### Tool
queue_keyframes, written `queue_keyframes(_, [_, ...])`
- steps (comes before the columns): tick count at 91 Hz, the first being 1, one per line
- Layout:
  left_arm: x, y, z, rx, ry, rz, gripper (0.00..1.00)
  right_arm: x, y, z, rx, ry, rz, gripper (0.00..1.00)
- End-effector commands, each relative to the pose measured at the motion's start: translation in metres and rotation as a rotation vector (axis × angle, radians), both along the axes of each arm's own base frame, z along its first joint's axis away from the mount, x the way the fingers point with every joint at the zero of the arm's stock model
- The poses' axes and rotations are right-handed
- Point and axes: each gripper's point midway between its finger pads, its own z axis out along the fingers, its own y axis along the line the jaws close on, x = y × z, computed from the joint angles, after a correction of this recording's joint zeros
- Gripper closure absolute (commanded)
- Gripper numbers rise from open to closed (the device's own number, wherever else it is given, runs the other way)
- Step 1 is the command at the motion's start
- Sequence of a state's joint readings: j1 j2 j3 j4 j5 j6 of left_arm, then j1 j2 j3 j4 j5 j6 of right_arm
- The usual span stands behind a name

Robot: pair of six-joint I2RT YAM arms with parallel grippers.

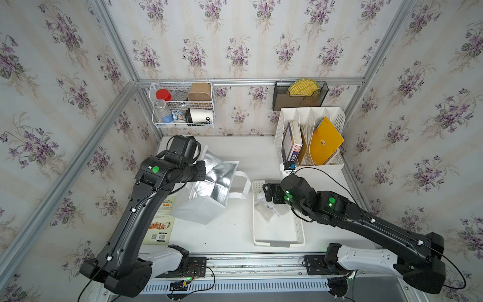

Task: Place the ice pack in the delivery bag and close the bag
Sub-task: Pick up the delivery bag from the center of the board, then adjust the bin at the center of the board.

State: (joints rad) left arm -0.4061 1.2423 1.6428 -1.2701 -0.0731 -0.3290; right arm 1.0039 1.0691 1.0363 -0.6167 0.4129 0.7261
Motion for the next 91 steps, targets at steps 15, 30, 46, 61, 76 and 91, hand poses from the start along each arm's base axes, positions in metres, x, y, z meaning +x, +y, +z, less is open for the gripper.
queue_keyframes(15, [-0.006, -0.002, -0.002, -0.036, 0.036, 0.030, 1.00, 0.004, -0.082, -0.086, -0.093, 0.186, -0.216, 0.05])
queue_keyframes(30, [-0.010, -0.004, -0.003, -0.059, 0.049, 0.027, 1.00, 0.011, -0.099, -0.120, -0.116, 0.239, -0.265, 0.04])
queue_keyframes(46, [-0.011, -0.009, -0.004, -0.092, 0.065, 0.026, 1.00, 0.020, -0.104, -0.145, -0.114, 0.287, -0.277, 0.08])
queue_keyframes(61, [-0.011, -0.007, -0.004, -0.087, 0.084, 0.055, 1.00, 0.030, -0.133, -0.160, -0.155, 0.315, -0.379, 0.15])
queue_keyframes(76, [-0.012, -0.004, 0.002, -0.089, 0.075, 0.074, 1.00, 0.040, -0.154, -0.160, -0.168, 0.306, -0.455, 0.22])
queue_keyframes(91, [-0.009, -0.008, 0.004, -0.113, 0.065, 0.075, 1.00, 0.052, -0.172, -0.155, -0.156, 0.291, -0.489, 0.24])
